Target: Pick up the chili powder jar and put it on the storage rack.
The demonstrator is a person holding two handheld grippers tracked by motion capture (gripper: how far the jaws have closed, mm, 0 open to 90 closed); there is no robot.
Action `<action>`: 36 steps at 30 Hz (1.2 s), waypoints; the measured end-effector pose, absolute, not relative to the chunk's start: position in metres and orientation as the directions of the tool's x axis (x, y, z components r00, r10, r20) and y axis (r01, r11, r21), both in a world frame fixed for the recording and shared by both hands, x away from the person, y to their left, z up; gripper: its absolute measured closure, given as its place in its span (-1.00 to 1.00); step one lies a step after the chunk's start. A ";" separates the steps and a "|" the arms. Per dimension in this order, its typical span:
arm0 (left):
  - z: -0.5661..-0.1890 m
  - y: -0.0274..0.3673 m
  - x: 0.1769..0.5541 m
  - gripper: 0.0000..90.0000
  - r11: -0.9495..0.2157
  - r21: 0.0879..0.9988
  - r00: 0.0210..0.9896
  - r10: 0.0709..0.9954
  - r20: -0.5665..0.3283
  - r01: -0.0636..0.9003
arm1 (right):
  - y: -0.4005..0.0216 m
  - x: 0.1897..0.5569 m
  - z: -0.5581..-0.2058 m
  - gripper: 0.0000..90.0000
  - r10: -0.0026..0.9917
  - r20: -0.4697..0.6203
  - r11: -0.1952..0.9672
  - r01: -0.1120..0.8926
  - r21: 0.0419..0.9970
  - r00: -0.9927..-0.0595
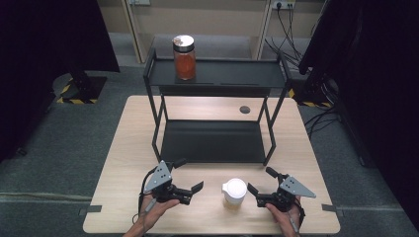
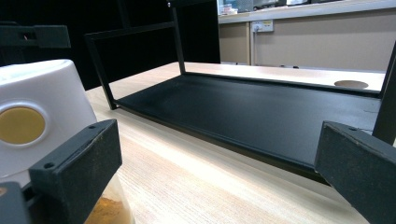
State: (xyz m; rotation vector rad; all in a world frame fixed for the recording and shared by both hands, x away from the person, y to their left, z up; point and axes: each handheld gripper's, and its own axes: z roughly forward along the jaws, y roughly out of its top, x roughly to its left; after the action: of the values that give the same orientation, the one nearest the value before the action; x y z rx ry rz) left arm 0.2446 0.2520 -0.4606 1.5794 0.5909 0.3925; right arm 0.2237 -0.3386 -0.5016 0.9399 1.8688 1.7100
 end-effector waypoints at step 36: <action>-0.503 0.251 0.241 -0.97 -0.043 0.989 0.816 0.571 -0.089 0.139 | -0.340 0.222 -0.502 -0.98 0.730 0.120 0.008 0.184 0.983 -0.673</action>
State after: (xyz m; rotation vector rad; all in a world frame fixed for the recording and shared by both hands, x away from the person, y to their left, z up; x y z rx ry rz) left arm 0.2407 0.2508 -0.5034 1.5995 0.5755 0.3828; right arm 0.2219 -0.3403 -0.5018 0.9366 1.8644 1.7071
